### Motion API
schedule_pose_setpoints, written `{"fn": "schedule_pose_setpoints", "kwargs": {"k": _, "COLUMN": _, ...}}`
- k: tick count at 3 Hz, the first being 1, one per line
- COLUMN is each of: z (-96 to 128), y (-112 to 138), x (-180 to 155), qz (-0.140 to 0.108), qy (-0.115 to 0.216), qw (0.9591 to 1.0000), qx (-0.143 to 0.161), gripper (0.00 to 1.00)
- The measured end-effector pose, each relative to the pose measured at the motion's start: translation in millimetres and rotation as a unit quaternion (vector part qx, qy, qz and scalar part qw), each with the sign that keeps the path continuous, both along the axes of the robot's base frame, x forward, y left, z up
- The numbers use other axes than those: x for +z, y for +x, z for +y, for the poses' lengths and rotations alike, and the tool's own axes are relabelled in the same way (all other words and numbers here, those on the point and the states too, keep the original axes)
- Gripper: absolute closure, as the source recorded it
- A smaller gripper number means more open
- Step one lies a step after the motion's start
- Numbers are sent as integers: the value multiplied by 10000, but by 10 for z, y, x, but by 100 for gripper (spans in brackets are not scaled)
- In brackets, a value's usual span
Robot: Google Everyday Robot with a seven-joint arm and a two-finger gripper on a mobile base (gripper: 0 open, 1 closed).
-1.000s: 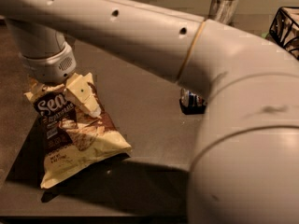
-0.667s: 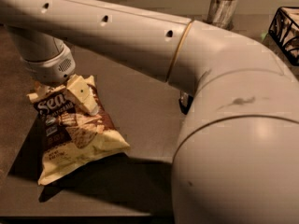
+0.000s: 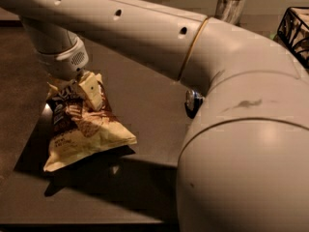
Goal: Move brown chip bag near pepsi can
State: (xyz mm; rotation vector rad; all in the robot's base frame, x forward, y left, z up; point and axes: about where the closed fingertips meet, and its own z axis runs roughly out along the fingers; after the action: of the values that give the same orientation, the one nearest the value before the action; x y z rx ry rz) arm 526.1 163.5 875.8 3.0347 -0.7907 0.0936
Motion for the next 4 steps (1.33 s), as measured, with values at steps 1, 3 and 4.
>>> {"fn": "schedule_pose_setpoints", "kwargs": {"k": 1, "z": -274, "y": 234, "x": 108, "qz": -117, "qy": 45, "qw": 9996, "qx": -262, "gripper": 85}}
{"fn": "schedule_pose_setpoints", "kwargs": {"k": 3, "z": -1016, "y": 788, "x": 305, "qz": -316, "qy": 217, "qw": 9949, "qx": -937, "gripper": 100}}
{"fn": "schedule_pose_setpoints", "kwargs": {"k": 4, "z": -1435, "y": 994, "x": 331, "qz": -277, "qy": 348, "qw": 9899, "qx": -1349, "gripper": 100}}
